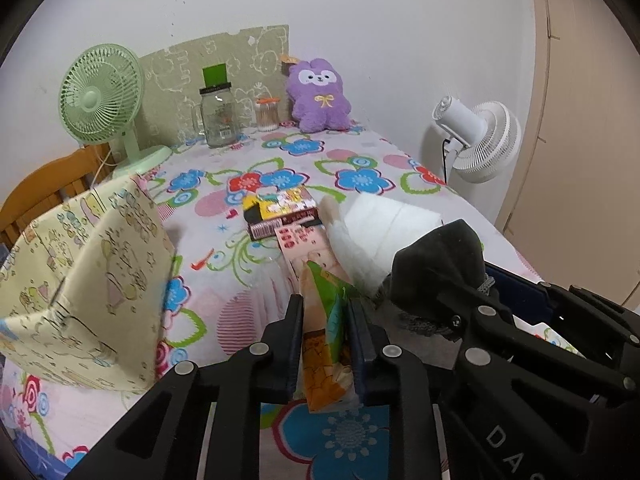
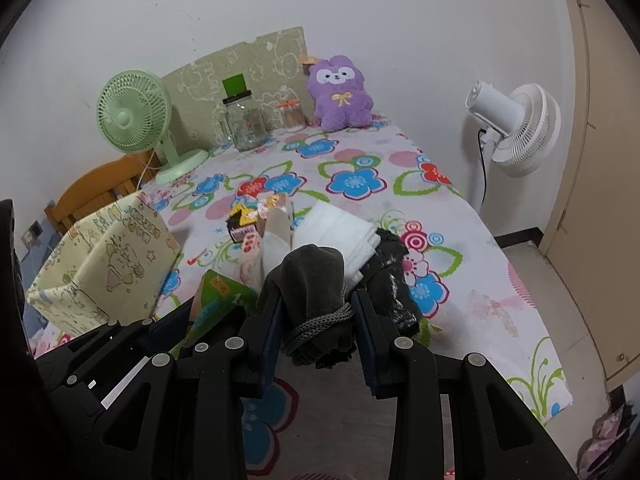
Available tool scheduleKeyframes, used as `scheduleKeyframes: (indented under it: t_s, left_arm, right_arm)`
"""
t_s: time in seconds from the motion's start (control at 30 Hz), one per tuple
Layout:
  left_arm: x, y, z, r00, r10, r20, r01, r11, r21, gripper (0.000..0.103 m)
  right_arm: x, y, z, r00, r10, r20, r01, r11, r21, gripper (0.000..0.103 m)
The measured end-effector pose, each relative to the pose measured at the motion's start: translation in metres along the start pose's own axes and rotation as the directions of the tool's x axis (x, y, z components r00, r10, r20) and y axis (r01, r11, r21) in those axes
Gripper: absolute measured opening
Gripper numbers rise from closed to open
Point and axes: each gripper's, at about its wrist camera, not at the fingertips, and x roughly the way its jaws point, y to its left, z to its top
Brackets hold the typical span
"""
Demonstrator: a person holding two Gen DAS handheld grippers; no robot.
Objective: Organize soft objects
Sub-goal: 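Grasp the green tissue pack with the left tool while the right tool holds the sock, then carry the tissue pack and sock with both tools over the fabric box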
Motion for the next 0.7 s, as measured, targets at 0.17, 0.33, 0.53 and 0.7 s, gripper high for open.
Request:
scheduleKeyframes:
  t_s: [0.17,0.33,0.53,0.7]
  left_arm:
    - [-0.012,0.005,0.010,1.000,0.005,0.026,-0.005,1.000,0.001,0.019]
    - [-0.022,0.010,0.021,0.999,0.006,0.048,-0.006,1.000,0.003,0.019]
    - [-0.033,0.015,0.035,0.997,0.013,0.072,-0.013,1.000,0.003,0.018]
    - [-0.041,0.017,0.045,0.996,0.014,0.088,-0.015,1.000,0.006,0.018]
  right_arm:
    - [-0.011,0.008,0.010,1.000,0.002,0.027,-0.002,1.000,-0.004,0.038]
    - [-0.022,0.015,0.021,0.999,0.001,0.053,-0.001,1.000,-0.007,0.038]
    - [-0.031,0.023,0.033,0.997,0.004,0.078,-0.003,1.000,-0.016,0.038]
    - [-0.039,0.027,0.046,0.995,0.003,0.097,0.000,1.000,-0.025,0.038]
